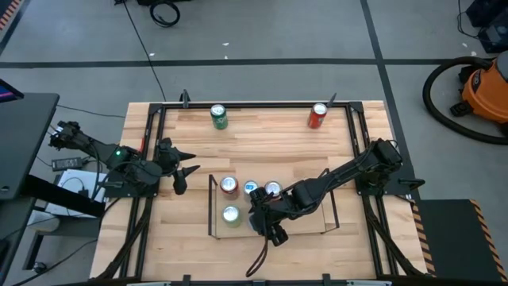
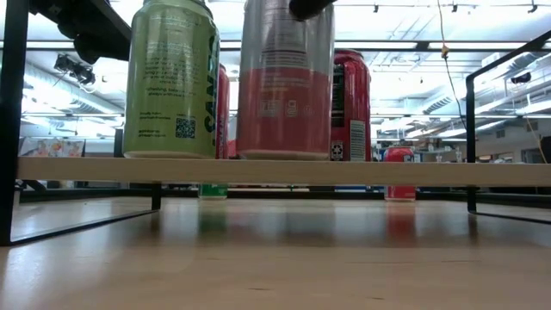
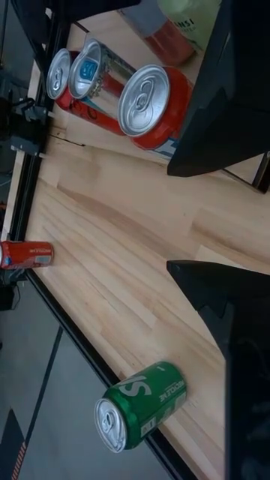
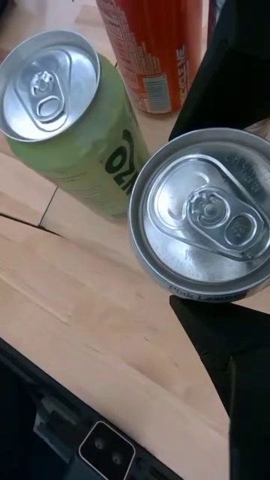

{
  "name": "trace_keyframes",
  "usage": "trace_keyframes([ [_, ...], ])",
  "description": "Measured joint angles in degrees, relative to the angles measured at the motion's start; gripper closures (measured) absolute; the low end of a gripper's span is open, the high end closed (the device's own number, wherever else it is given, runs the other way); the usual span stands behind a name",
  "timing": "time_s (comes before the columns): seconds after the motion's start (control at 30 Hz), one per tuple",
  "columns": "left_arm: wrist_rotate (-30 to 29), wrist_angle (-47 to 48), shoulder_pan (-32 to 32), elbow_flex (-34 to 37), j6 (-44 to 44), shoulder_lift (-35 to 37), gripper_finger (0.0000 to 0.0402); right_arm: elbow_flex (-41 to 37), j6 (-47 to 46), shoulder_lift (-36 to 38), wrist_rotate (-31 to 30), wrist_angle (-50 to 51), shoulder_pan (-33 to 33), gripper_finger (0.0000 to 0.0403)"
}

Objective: Place canned beverage on shelf
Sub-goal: Put the orange-white soda can on the shelf

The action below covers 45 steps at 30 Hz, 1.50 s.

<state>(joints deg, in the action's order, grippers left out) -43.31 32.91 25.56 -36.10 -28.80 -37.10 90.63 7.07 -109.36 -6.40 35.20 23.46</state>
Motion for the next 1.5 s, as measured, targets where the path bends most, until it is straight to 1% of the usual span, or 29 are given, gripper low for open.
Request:
trace_keyframes([
  [0.17,0.0,-0.02,0.0,0.0,0.0,0.0,0.0198,-0.01,-0.82,-0.06,-1.68,0.85,0.04,0.0053],
  [0.4,0.0,0.0,0.0,0.0,-0.02,0.0,0.0198,0.39,-1.29,-0.24,-2.11,2.4,-0.02,0.0035],
  [0.6,0.0,-0.02,0.0,0.0,-0.04,0.0,0.0198,3.3,0.58,-0.15,-3.74,2.77,0.21,0.0021],
  [0.83,0.0,0.0,0.0,0.0,-0.07,0.0,0.0198,7.26,4.33,-0.13,-8.78,5.62,1.33,0.0021],
  [1.0,0.0,0.0,0.0,0.0,-0.07,0.0,0.0198,8.63,4.49,-0.13,-8.9,5.55,2.17,0.0021],
  [1.17,0.0,0.0,0.0,0.0,-0.07,0.01,0.0198,7.78,4.83,-0.13,-9.48,5.53,3.13,0.0021],
  [1.3,0.0,0.0,0.0,0.0,-0.07,0.0,0.0198,6.43,6.95,-0.15,-13.59,5.56,4.14,0.0021],
  [1.5,0.01,0.0,0.0,0.0,-0.04,0.01,0.0198,4.61,7.72,-0.15,-13.92,5.58,4.27,0.0021],
])
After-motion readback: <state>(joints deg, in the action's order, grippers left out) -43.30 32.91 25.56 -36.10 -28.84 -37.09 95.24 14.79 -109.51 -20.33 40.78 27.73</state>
